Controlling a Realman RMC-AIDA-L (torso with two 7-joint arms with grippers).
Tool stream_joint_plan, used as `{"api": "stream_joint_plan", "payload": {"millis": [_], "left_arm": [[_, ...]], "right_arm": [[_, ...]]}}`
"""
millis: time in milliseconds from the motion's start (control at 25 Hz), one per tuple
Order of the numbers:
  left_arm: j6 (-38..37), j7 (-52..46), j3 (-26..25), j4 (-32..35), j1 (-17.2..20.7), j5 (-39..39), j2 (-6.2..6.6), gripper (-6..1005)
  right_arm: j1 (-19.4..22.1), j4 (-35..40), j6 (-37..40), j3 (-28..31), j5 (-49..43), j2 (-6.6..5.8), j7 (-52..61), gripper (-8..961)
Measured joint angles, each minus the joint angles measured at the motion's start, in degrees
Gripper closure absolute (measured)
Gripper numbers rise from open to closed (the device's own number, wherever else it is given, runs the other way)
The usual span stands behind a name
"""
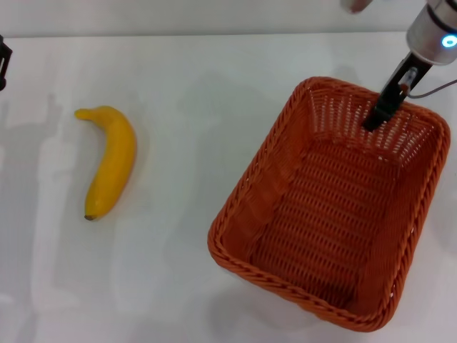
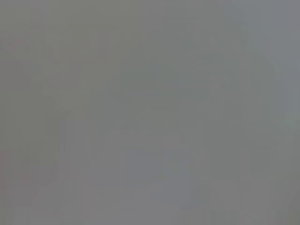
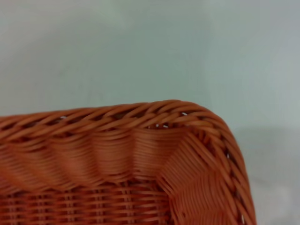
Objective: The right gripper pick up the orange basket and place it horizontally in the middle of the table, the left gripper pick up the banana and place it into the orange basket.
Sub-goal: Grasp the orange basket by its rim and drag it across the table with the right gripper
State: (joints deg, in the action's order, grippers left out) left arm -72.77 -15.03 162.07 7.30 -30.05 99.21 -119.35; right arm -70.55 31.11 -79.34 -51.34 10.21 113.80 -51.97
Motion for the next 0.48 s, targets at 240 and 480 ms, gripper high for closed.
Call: {"api": "stream_joint_plan", "payload": {"millis": [240, 480], "left_arm": [[-0.04, 0.0, 0.0, 0.0, 0.0, 0.01, 0.0, 112], [-0.21, 0.0, 0.0, -0.08, 0.0, 0.01, 0.05, 112]], "right_arm": [[0.11, -0.6, -1.12, 2.23, 1.03, -1.39, 0.27, 685], [0.67, -1.02, -3.12, 2.97, 4.42, -3.53, 1.48, 728]]}}
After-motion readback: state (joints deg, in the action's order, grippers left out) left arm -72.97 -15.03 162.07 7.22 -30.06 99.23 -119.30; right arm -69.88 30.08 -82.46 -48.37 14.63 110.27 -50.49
